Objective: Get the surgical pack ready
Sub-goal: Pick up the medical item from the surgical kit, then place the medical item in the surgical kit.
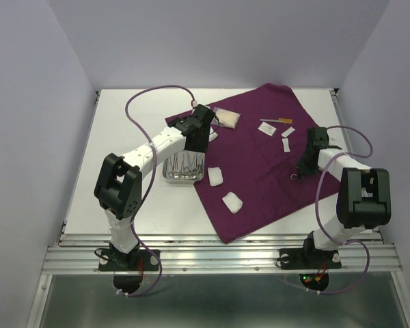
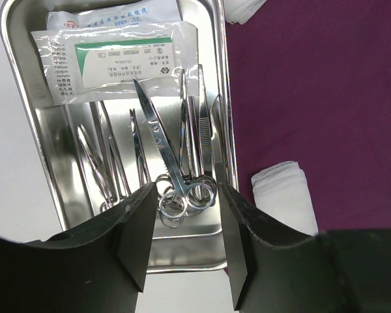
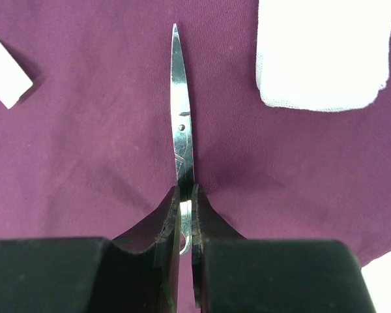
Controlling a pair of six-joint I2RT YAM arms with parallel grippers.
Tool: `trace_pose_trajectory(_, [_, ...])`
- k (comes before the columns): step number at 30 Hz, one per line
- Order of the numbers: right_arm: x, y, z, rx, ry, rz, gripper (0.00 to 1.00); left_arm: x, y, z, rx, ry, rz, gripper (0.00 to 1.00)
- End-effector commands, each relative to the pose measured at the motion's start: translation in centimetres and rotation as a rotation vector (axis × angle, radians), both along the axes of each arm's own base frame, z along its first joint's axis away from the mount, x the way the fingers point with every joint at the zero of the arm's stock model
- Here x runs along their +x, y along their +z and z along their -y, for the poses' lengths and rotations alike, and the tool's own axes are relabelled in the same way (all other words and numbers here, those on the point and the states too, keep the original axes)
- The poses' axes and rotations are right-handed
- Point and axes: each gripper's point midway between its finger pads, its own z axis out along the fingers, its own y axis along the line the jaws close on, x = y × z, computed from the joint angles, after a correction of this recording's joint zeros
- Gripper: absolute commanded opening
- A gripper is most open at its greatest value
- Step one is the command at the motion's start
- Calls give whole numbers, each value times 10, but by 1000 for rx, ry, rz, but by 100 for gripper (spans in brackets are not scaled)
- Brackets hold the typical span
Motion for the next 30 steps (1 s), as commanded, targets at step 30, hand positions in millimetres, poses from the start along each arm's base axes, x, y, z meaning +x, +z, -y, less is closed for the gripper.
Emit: trace_pose_trajectory(30, [61, 56, -200, 187, 371, 197, 6, 3, 20, 9, -79, 38, 40, 59])
